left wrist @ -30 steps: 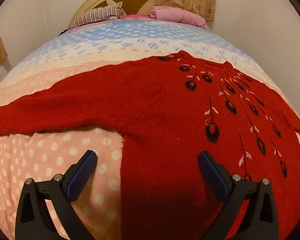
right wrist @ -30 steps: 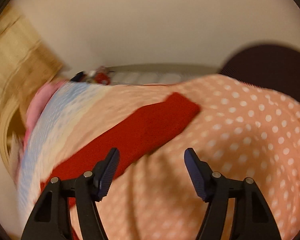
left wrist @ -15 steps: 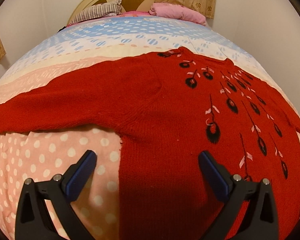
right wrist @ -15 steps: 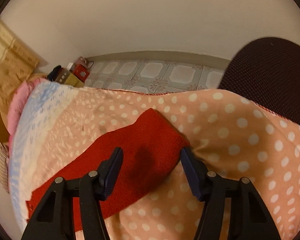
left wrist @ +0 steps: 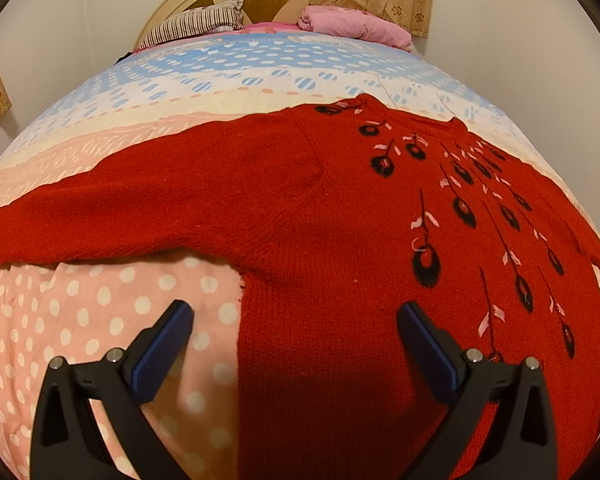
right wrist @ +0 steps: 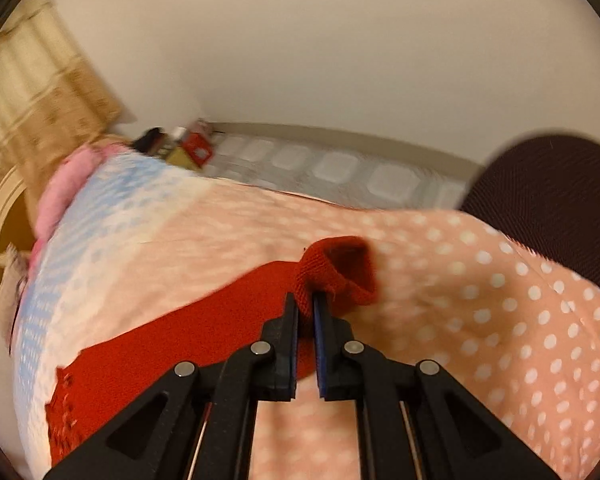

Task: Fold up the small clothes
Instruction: 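Carry the sleeve across the cardigan body and release it with the right tool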

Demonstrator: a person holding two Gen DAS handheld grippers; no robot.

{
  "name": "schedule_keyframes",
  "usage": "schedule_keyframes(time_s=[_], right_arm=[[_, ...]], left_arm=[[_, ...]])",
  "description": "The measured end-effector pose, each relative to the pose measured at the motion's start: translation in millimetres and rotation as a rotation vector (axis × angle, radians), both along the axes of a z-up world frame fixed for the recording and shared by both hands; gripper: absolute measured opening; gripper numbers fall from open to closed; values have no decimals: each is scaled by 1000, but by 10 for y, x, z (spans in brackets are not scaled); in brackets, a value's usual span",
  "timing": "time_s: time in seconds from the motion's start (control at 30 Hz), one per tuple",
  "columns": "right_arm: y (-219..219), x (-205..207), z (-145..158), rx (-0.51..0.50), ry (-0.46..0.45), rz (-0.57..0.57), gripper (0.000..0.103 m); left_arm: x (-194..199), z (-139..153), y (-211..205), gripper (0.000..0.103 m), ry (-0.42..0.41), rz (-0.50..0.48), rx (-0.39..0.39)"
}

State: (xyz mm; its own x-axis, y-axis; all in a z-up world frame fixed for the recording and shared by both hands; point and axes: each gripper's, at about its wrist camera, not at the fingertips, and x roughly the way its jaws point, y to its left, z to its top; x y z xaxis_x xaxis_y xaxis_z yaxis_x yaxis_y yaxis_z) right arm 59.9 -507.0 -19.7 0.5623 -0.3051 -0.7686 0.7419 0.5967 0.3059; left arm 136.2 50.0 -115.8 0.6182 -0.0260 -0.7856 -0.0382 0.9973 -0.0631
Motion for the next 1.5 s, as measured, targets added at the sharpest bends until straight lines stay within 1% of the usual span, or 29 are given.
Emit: schedule_keyframes(time_s=[0.1, 0.17, 0.27, 0.3, 0.37, 0.43, 0.5, 0.6, 0.7, 0.77, 0.8, 0.9, 0.97, 1.03, 1.1, 1.2, 1.27, 1.4, 1.43, 1.5], right_arm=[[462, 146, 309, -71, -26, 93, 6], [860, 304, 470, -109, -52, 172, 6], [1411, 518, 573, -136, -65, 277, 6], [1678, 630, 584, -142, -65, 327, 6], [2062, 771, 565, -149, -61, 393, 6], [2554, 956, 485, -160, -52, 475, 6], [3028, 1116, 361, -168, -39, 546, 6], [3604, 1292, 174, -161, -23, 628, 6], [4103, 1453, 24, -143, -14, 679, 6], [4396, 1516, -33, -156, -19, 717, 6], [4547, 1542, -48, -174, -21, 737, 6], [4940, 1603, -73, -195, -32, 792, 6], [5155, 1617, -77, -195, -39, 822, 6], [5353, 1628, -85, -191, -53, 852, 6], [5584, 1649, -114, -186, -64, 885, 6], [5876, 1674, -194, -171, -61, 942, 6], [6017, 1675, -262, -161, -58, 975, 6], [6180, 1700, -477, -140, -21, 1027, 7], [6188, 1715, -530, -124, -8, 1032, 10], [6161, 1738, -644, -67, 17, 1033, 10]], left_arm=[[2, 7, 1, 103, -4, -1, -7], [-1, 23, 14, 103, -8, -6, -15], [-49, 91, 82, 103, -18, -44, -34], [-81, 125, 134, 103, -34, -42, -28], [-144, 187, 262, 103, -74, -12, 5], [-199, 250, 453, 103, -110, 25, 32], [-254, 308, 699, 103, -141, 70, 40], [-325, 351, 1128, 103, -189, 162, 51], [-335, 299, 1457, 103, -193, 248, 72], [-336, 214, 1685, 103, -175, 300, 46], [-334, 169, 1794, 103, -167, 323, 15], [-306, 28, 1972, 103, -125, 361, -81], [-269, -51, 2017, 103, -93, 368, -119], [-300, -39, 1987, 103, -104, 361, -113], [-290, -48, 1938, 103, -96, 345, -97], [-282, -54, 1939, 103, -91, 343, -82], [-295, -56, 1964, 103, -91, 342, -85], [-286, -68, 1971, 103, -88, 337, -83], [-281, -72, 1970, 103, -85, 335, -79], [-262, -80, 1960, 103, -79, 332, -68]])
